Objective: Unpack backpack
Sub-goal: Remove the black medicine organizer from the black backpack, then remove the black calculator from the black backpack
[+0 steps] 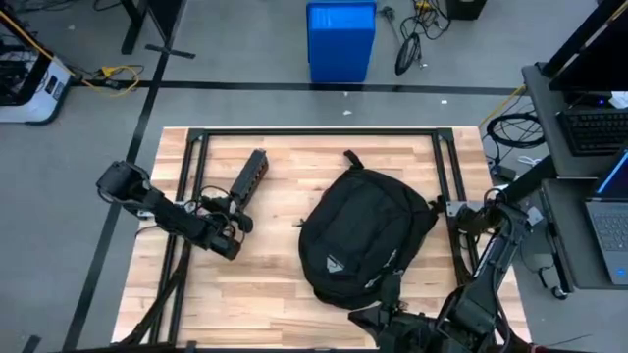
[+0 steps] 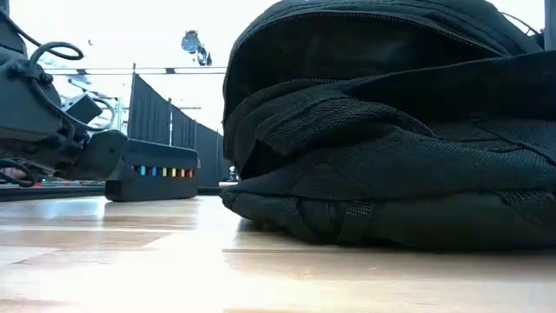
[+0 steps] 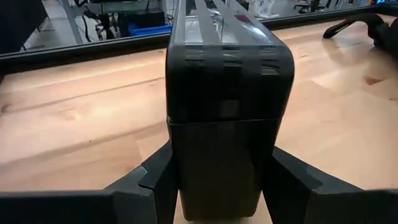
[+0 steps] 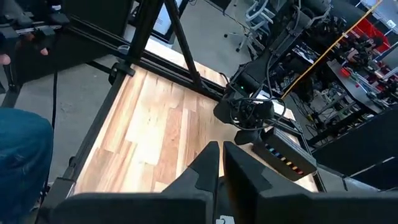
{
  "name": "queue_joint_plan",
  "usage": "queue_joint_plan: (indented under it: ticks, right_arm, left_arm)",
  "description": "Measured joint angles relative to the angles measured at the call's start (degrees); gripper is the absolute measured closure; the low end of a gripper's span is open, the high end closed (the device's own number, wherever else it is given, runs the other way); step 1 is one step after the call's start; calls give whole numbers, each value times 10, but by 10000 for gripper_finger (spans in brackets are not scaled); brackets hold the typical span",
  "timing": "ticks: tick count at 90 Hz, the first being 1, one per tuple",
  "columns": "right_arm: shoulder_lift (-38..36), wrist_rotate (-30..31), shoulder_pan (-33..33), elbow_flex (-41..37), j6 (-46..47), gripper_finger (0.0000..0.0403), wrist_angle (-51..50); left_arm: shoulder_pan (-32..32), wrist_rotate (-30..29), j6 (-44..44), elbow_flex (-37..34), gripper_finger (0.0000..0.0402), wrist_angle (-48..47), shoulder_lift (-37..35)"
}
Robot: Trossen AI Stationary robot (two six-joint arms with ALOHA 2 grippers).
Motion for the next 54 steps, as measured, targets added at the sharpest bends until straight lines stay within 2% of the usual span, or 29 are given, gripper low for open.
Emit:
queue_joint_plan:
  ticks: [15, 24, 30, 42, 54]
  right_arm:
    - [0, 0, 0, 0, 0, 397, 0]
    - [0, 0, 0, 0, 0, 397, 0]
    - [0, 0, 0, 0, 0, 397, 0]
    - [0, 0, 0, 0, 0, 397, 1]
    - [0, 0, 0, 0, 0, 397, 1]
  left_arm:
    - [2, 0, 0, 1, 235, 5, 7]
    - [3, 5, 0, 1, 215, 5, 8]
    - [4, 39, -4, 0, 199, 7, 9]
    - [4, 43, -2, 0, 174, 3, 9]
    - [4, 35, -2, 0, 167, 1, 9]
